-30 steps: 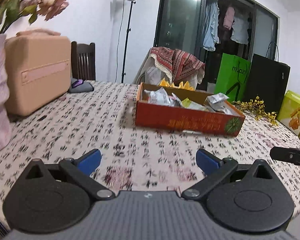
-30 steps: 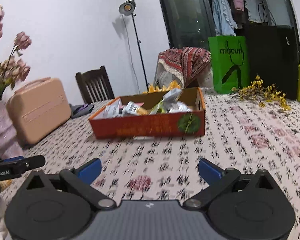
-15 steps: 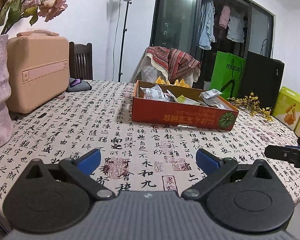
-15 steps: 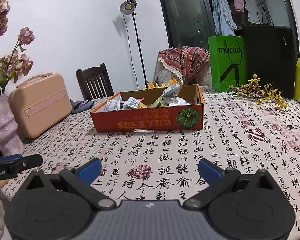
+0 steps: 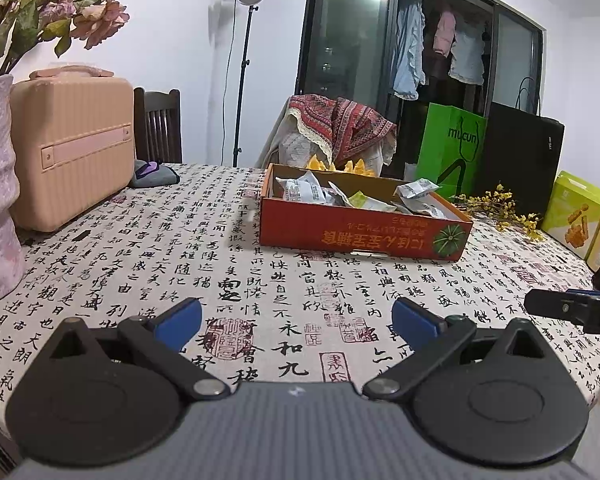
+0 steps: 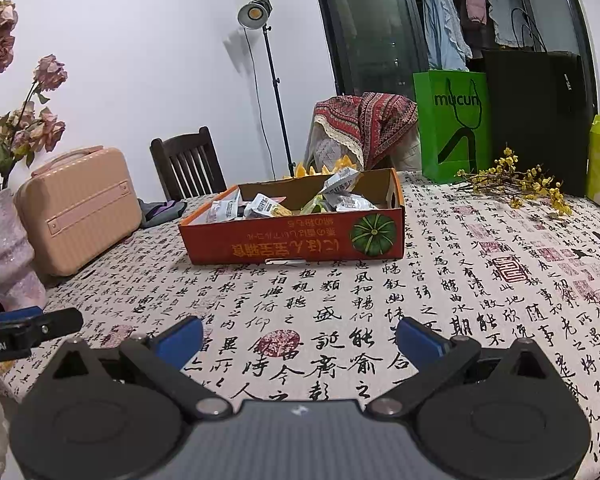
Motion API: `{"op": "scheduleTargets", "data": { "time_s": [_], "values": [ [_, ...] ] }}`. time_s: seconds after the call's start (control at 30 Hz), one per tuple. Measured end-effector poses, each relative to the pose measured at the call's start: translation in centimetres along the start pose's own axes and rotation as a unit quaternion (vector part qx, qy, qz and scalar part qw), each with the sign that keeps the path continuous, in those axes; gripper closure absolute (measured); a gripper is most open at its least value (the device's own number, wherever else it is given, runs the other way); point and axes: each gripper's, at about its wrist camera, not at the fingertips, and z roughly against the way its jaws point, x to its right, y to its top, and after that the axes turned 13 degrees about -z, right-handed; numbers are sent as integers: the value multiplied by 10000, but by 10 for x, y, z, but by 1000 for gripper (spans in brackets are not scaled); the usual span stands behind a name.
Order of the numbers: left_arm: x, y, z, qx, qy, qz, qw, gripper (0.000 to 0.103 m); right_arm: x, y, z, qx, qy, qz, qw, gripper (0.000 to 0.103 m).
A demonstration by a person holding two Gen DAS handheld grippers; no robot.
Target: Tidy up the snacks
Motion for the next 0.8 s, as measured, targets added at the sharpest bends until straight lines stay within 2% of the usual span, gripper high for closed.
{"op": "scheduleTargets", "data": {
  "time_s": [0.8],
  "values": [
    [3,-2,-1,-21,-46,-15,10000,0,0,-2,-2,-29,-12,-4,10000,0]
  ]
}}
